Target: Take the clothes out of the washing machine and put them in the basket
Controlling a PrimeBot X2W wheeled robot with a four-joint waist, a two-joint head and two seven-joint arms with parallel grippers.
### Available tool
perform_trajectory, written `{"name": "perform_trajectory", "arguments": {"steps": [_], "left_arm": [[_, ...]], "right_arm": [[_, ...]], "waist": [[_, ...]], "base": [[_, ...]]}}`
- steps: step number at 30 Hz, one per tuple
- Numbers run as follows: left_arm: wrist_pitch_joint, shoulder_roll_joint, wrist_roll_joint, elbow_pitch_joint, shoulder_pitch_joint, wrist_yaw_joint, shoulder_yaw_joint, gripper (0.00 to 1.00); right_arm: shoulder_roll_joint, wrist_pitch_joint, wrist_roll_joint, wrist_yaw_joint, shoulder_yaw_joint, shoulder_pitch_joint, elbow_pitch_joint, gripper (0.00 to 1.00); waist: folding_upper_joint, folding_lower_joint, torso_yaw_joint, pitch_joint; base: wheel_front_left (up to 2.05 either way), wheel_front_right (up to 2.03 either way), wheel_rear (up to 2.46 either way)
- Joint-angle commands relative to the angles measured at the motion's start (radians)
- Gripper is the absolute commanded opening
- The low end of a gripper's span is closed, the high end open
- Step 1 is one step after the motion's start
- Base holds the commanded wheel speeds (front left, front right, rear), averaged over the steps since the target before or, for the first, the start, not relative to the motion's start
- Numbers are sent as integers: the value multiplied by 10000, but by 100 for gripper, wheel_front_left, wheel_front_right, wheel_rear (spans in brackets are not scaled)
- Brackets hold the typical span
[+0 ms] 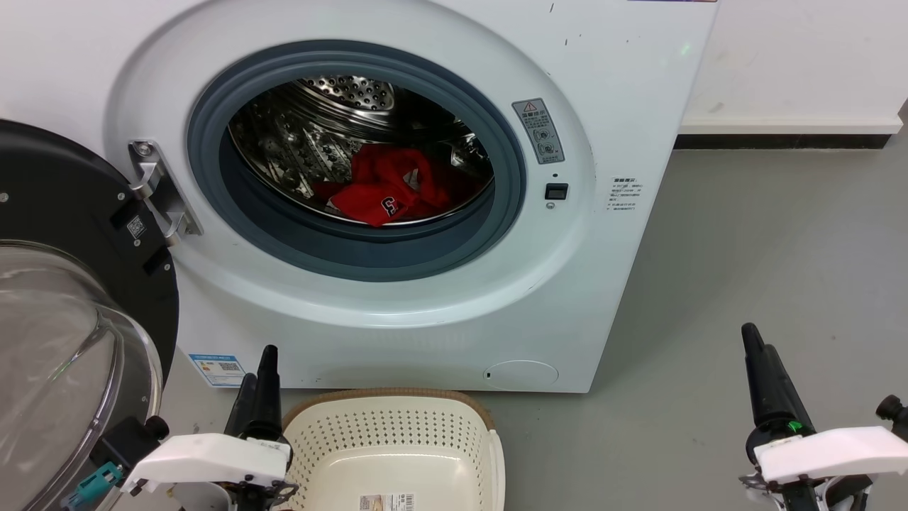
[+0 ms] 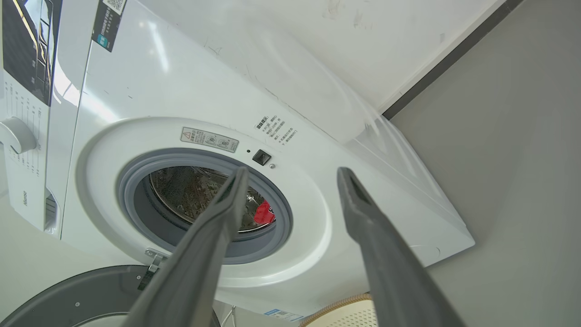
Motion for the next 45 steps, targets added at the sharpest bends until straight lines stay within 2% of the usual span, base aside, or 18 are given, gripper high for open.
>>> {"name": "perform_trajectory", "arguments": {"steps": [1, 23, 45], "left_arm": [[-108, 31, 382, -222, -66, 73, -74, 100], [-829, 38, 3595, -541, 274, 630, -582, 100], [-1422, 45, 6027, -771, 542, 1025, -890, 100]], "right_arm": [[-10, -105, -437, 1, 45, -21, -259, 100], [-8, -834, -3947, 1, 337, 438, -920, 100], [-6, -1423, -6458, 1, 439, 832, -1480, 100]], "waist": [[0, 0, 1, 2], [0, 0, 27, -12], [0, 0, 63, -42]], "base": [[0, 0, 0], [0, 0, 0], [0, 0, 0]]}}
